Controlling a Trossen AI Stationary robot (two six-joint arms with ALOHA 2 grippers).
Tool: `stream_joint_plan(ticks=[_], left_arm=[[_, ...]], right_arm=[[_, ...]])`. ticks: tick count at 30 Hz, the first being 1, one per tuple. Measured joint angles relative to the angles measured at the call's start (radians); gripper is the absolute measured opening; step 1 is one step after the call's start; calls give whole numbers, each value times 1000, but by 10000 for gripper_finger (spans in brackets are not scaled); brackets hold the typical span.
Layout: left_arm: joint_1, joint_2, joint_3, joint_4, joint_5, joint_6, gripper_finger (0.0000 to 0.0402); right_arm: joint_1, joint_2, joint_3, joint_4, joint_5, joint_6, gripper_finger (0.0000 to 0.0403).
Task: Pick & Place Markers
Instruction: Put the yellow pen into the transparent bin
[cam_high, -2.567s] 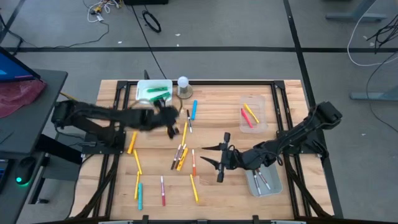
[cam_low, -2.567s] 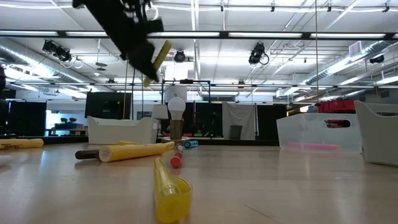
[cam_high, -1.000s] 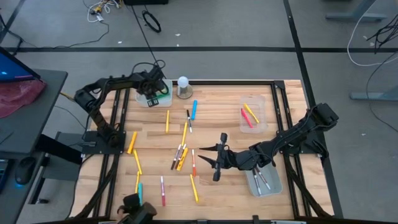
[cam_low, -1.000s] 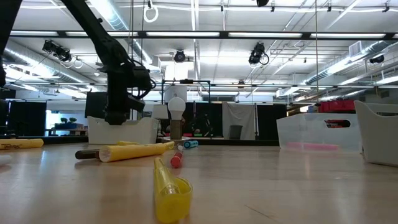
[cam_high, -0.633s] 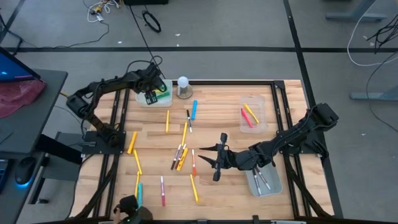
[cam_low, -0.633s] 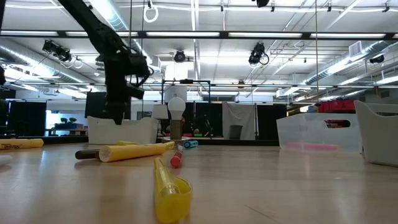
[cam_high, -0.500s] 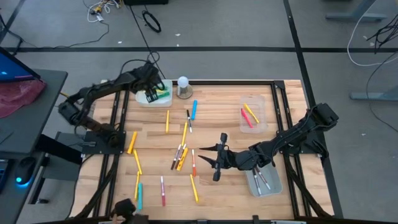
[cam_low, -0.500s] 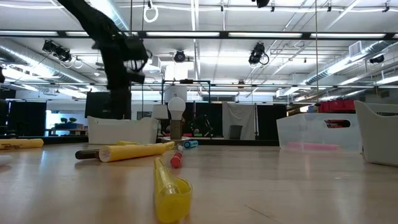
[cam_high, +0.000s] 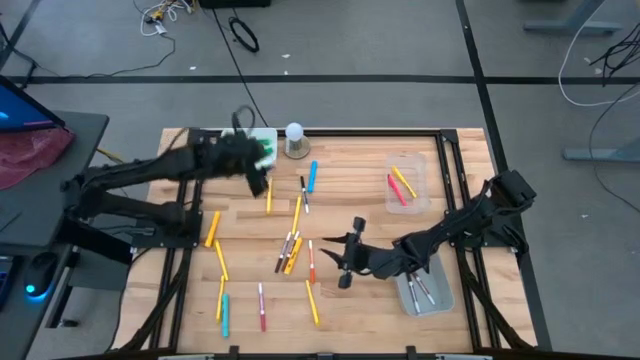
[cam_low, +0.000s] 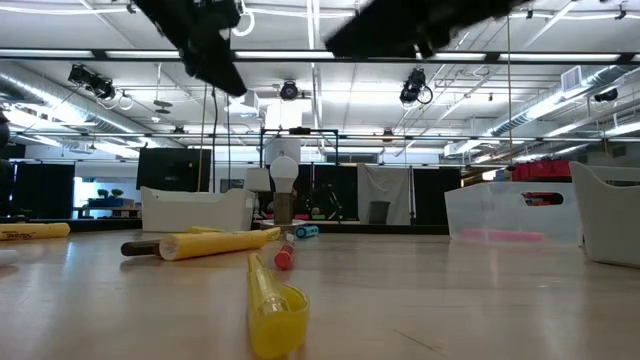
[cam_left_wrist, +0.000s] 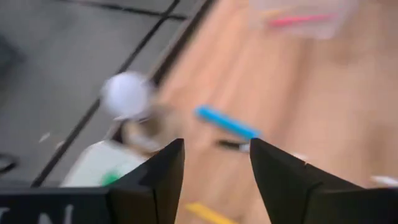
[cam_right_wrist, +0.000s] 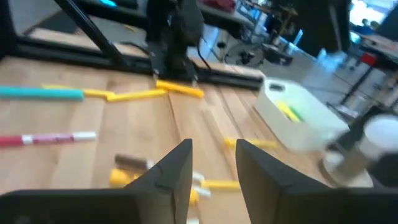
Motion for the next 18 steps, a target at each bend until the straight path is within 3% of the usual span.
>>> stream_joint_plan(ticks=[3, 10, 18], left_arm=[[-170, 16, -1, 17, -93, -77, 176], [-480, 48, -135, 127, -370, -262, 155], [-574, 50, -340, 169, -390, -574, 141]], right_arm=[[19, -4, -78, 9, 65, 93, 125], [44, -4, -257, 96, 76, 359, 125], [36, -5, -335, 293, 79, 325, 125]])
